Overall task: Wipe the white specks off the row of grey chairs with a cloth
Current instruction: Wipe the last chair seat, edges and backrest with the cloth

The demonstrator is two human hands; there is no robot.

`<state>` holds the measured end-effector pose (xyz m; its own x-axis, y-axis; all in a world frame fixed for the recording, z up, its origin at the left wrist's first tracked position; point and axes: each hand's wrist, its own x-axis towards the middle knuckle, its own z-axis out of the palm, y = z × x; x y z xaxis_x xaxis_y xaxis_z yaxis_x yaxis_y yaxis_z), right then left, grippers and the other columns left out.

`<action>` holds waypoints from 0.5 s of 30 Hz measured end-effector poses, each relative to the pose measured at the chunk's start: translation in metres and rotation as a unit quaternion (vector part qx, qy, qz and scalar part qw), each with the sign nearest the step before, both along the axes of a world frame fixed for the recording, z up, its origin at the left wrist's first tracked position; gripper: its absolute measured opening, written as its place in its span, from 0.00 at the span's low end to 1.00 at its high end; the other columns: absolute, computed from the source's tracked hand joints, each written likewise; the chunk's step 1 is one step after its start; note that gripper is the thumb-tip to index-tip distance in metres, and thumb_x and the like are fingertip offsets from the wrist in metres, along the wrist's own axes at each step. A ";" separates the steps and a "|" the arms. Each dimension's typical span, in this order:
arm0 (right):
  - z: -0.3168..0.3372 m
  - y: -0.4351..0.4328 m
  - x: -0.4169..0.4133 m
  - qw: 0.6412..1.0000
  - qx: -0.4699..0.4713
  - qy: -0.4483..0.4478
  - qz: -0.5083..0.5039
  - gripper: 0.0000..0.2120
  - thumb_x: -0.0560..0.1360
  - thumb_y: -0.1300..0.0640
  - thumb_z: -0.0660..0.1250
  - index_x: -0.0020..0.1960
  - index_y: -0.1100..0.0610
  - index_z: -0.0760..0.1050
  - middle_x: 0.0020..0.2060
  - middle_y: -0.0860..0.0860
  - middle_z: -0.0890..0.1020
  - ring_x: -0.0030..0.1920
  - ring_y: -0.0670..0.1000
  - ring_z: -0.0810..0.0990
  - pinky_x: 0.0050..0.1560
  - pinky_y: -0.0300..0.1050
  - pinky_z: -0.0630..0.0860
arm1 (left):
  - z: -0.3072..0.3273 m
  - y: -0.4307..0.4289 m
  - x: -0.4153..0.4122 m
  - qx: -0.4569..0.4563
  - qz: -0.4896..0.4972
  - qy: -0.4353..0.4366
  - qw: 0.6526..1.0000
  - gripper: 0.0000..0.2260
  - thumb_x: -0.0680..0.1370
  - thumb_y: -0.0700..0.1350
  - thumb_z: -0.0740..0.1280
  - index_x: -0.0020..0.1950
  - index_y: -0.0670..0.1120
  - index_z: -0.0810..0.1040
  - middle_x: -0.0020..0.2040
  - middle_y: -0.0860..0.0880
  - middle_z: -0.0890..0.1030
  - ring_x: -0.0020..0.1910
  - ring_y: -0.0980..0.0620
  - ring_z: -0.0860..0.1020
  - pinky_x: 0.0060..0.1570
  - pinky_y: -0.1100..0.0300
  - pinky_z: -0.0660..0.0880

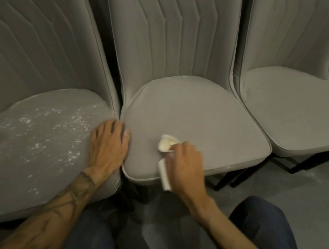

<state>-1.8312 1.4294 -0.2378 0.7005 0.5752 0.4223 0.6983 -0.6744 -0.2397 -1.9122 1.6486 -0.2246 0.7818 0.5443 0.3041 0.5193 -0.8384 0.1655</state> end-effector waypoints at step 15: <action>0.000 -0.082 0.083 0.982 0.027 -0.014 -0.188 0.07 0.78 0.60 0.68 0.46 0.64 0.74 0.41 0.63 0.75 0.41 0.63 0.74 0.40 0.56 0.65 | -0.022 -0.028 0.018 0.025 -0.032 -0.063 0.997 0.13 0.84 0.52 0.56 0.59 0.46 0.74 0.59 0.43 0.75 0.56 0.41 0.74 0.56 0.43 0.70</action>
